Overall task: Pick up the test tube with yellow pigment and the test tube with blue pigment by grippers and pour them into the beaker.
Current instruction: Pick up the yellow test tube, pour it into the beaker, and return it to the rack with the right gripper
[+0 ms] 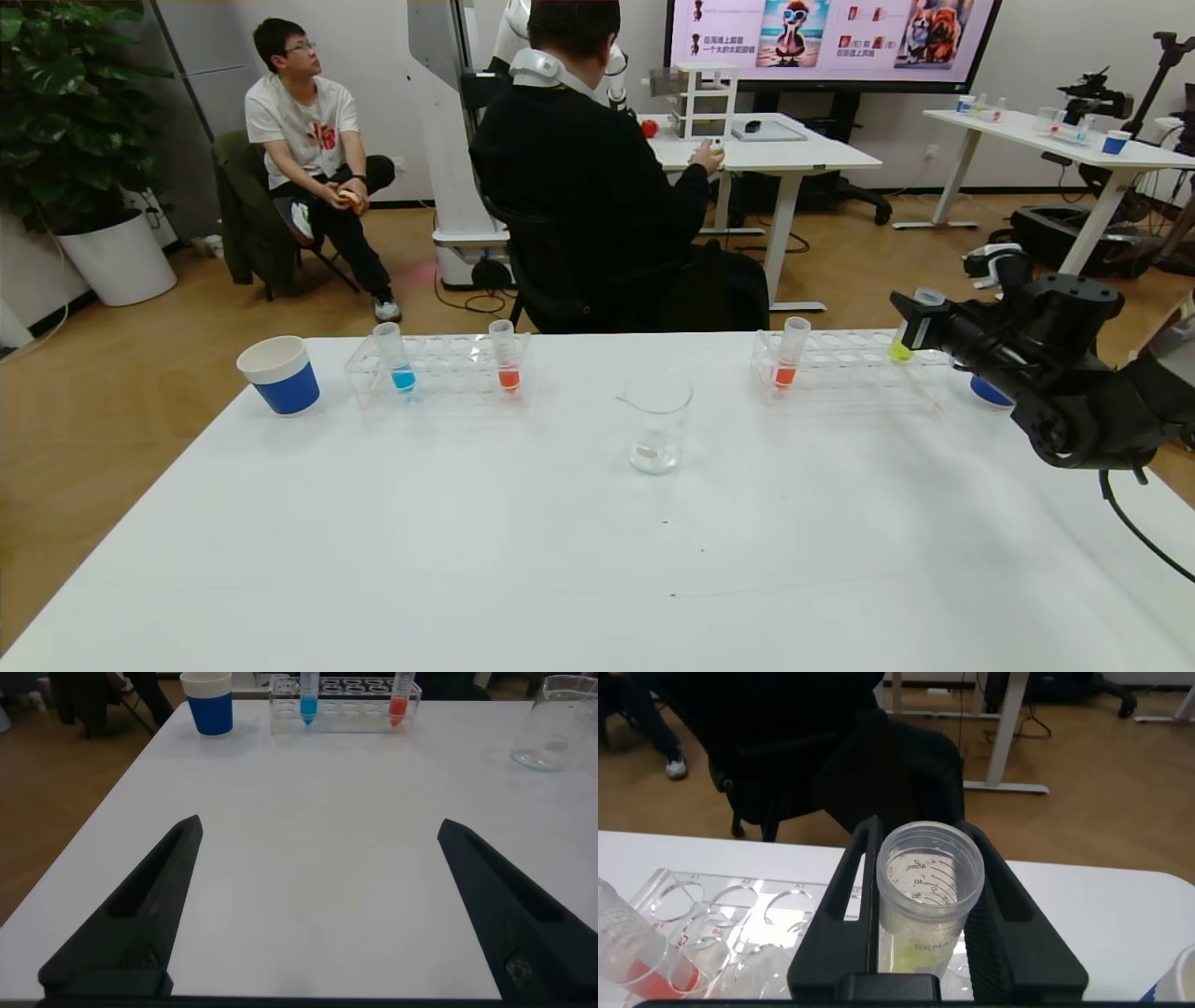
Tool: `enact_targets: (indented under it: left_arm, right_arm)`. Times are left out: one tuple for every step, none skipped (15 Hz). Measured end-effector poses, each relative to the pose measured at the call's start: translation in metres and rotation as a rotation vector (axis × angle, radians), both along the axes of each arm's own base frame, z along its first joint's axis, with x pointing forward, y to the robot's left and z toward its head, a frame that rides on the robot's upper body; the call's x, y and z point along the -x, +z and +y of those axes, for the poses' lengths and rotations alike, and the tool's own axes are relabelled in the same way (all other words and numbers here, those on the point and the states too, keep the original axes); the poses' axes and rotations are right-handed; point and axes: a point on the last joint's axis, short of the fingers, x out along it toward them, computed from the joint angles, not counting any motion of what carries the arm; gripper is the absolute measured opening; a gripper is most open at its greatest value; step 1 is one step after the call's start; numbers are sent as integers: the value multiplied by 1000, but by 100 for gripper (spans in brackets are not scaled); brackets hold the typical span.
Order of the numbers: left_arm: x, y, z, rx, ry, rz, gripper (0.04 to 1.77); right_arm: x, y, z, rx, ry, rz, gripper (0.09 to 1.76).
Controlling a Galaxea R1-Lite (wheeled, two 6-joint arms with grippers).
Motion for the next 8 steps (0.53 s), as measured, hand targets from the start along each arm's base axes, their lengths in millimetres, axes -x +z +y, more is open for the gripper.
enact_targets:
  left_arm:
    - [0,0,0,0,0,0,175]
    - [0,0,0,0,0,0,175]
    - [0,0,0,0,0,0,175]
    - [0,0,0,0,0,0,175]
    - [0,0,0,0,0,0,175]
    - [0,0,0,0,0,0,175]
    - [0,0,0,0,0,0,175]
    - [0,0,0,-1,0,0,175]
  right_arm:
    - [1,9,0,3,-1,-10,52]
    - [1,16,0,7,-1,-26,52]
    - [2,21,0,8,-1,-37,52]
    - [3,25,0,9,1,-45,52]
    - [3,26,0,9,0,-49,52]
    - [3,27,0,9,1,-53,52]
    - [3,28,1,10,5,-54,52]
    - [2,30,4,11,11,-57,52]
